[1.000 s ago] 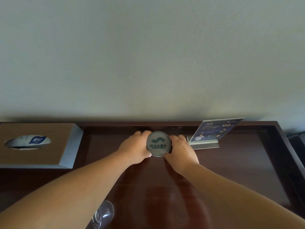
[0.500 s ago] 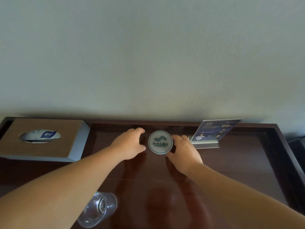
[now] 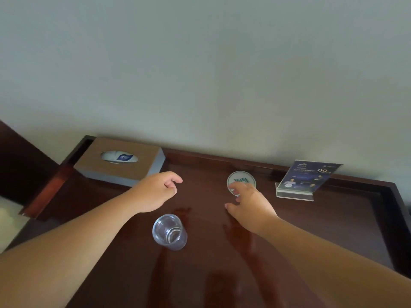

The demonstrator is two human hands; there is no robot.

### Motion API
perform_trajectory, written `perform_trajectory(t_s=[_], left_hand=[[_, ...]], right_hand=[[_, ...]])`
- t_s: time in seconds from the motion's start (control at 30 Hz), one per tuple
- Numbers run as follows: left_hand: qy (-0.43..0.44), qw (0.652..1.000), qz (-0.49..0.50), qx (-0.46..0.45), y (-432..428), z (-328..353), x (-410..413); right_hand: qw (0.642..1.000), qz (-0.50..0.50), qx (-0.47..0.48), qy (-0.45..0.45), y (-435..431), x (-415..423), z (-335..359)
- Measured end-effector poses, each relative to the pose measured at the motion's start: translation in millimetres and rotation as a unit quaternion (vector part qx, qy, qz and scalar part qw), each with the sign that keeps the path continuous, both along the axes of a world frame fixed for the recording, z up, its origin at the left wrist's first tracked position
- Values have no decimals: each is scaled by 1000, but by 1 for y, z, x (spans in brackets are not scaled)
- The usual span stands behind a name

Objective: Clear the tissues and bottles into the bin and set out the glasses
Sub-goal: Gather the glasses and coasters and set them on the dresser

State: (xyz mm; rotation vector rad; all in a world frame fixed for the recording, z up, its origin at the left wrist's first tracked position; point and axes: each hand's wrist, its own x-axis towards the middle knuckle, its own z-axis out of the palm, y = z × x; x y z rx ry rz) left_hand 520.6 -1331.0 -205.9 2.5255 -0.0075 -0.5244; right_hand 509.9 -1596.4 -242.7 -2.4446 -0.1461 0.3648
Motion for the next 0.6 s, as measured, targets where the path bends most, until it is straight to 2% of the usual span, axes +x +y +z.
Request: perform_trajectory(t_s=[0.27,0.43,0.6], left_hand=[[23,998,14,-58,44,-23,-49],[60,990,-6,-130,53,-54,-87],[33,974,-19,-224,38,-74,-103]], right_hand=[[1000,21,18,14,34,-46,8],[999,4,11,30,61,-81,2],[998,-42,-2,36,72,-117,-5]])
